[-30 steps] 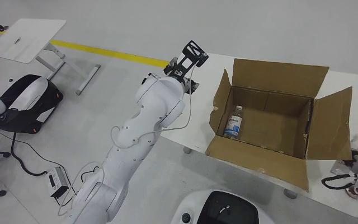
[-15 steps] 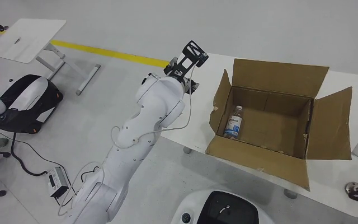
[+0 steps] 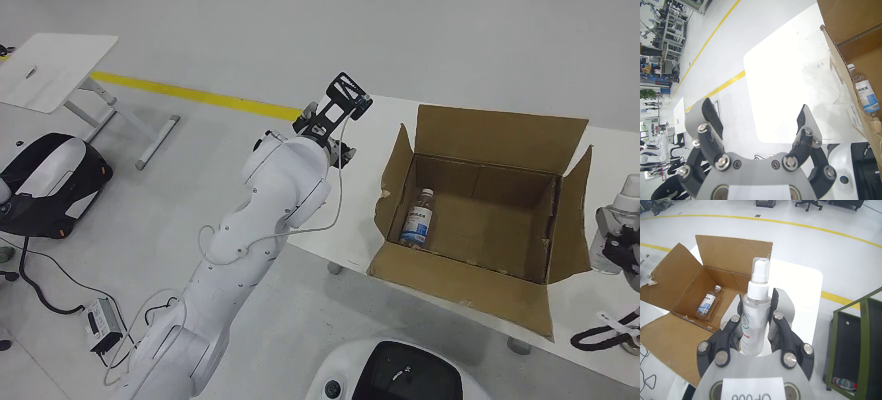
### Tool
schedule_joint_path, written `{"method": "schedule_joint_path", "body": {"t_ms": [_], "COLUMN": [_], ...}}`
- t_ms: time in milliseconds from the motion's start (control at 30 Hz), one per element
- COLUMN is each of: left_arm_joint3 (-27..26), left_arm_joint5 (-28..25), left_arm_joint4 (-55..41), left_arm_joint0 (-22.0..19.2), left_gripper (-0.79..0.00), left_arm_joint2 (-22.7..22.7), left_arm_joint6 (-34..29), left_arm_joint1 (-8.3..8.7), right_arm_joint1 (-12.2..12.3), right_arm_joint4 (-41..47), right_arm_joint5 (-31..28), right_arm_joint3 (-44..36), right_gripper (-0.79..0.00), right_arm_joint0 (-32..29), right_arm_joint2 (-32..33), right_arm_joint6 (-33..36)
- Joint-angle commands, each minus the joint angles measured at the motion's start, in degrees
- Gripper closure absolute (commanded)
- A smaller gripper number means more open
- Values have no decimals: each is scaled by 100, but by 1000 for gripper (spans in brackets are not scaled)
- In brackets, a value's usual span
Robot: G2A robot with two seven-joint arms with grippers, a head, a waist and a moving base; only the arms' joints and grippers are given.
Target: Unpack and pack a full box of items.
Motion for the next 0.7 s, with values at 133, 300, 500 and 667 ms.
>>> {"method": "schedule_joint_path", "body": {"t_ms": [133,300,500,667], "left_arm_joint3": [0,0,0,0], "left_arm_joint5": [0,0,0,0], "left_arm_joint4": [0,0,0,0], "left_arm_joint0": [0,0,0,0], "left_gripper": [-785,-785,-785,-785], "left_arm_joint2": [0,0,0,0], "left_arm_joint6": [0,0,0,0], "left_arm_joint1": [0,0,0,0], "right_arm_joint1": [0,-26,-78,-147], "right_arm_joint4": [0,146,283,25], "right_arm_joint5": [-1,-239,-452,-426], "right_arm_joint3": [0,0,0,0], "right_gripper": [0,0,0,0], "right_arm_joint0": [0,43,569,922], "right_arm_joint2": [0,-9,-470,-1219], "right_arm_joint6": [-1,-537,-802,-805]}}
